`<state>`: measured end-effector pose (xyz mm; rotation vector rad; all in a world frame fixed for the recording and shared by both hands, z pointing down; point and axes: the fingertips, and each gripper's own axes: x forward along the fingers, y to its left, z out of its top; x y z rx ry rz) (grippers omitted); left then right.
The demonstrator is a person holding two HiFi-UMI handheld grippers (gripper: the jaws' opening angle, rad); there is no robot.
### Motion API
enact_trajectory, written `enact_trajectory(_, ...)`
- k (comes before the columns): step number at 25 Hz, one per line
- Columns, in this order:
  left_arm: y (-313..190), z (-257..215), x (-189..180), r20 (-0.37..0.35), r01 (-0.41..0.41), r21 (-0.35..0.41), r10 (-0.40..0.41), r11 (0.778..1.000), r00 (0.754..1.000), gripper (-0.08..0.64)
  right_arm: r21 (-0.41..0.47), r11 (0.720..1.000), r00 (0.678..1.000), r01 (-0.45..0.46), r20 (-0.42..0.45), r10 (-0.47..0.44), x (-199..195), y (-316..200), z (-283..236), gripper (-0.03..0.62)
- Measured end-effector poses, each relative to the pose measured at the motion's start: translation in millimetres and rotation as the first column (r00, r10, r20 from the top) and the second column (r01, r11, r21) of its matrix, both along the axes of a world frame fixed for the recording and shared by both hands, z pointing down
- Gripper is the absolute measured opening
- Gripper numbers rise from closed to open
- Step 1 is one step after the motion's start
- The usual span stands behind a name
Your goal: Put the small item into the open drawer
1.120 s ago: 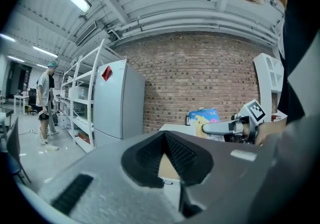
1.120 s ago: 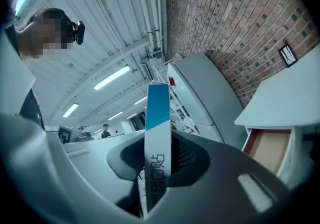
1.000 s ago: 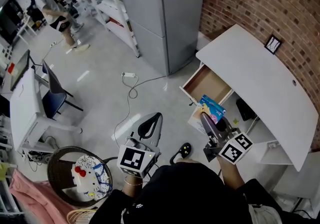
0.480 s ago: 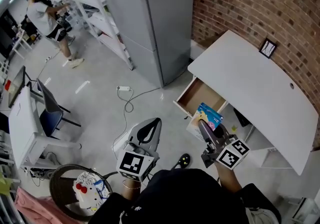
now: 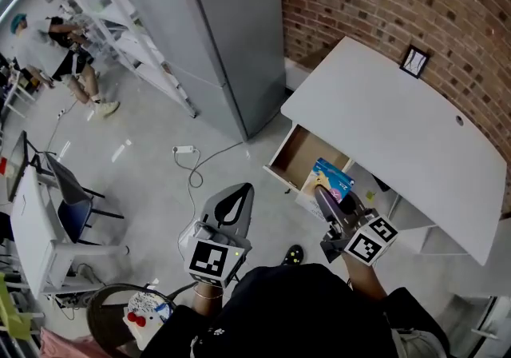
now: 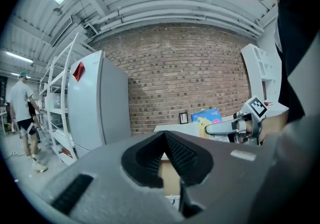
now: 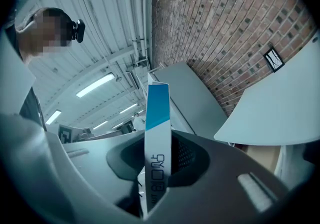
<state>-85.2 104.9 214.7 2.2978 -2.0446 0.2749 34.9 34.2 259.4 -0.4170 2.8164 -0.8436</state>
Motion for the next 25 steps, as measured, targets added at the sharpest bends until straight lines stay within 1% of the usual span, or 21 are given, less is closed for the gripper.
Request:
enact_trajectory(2,-8,3,1,-0.002,-0.003,-0.001,0.003,1.0,1.0,-0.003,0.003,1.0,1.0,-0.007,-0.007,0.007,2,-7,3,0.081)
enact_trajectory(4,-13,6,2,-0.022,-0.008,-0.006,0.008,1.0,1.0,-0.003,0.007,1.0,1.0,-0.019,-0.011,0.019,4,-10,3,0.081)
enact_trajectory(6,-16,11,3,-0.032,-0.029,-0.017,0.029,0.999,0.999,-0.003,0.011,0.999,0.999,-0.036,-0.013,0.036,7,-11,3,0.081)
enact_trajectory(14,-43,23,11,-0.033,-0.124,-0.042,0.123,0.991,0.992,-0.003,-0.004,0.99,0.989,-0.14,-0.039,0.14,27,-25,14,0.081)
enact_trajectory(18,-65,30,15,-0.037,-0.181,-0.057,0.18,0.982,0.983,-0.003,-0.025,0.981,0.98,-0.191,-0.063,0.19,34,-39,24,0.081)
enact_trajectory(21,-83,33,14,-0.051,-0.232,-0.065,0.228,0.971,0.972,-0.003,-0.027,0.973,0.97,-0.231,-0.084,0.228,31,-51,27,0.081)
enact_trajectory(25,-106,39,8,-0.067,-0.277,-0.077,0.273,0.958,0.96,-0.003,-0.026,0.961,0.958,-0.275,-0.098,0.271,26,-66,31,0.081)
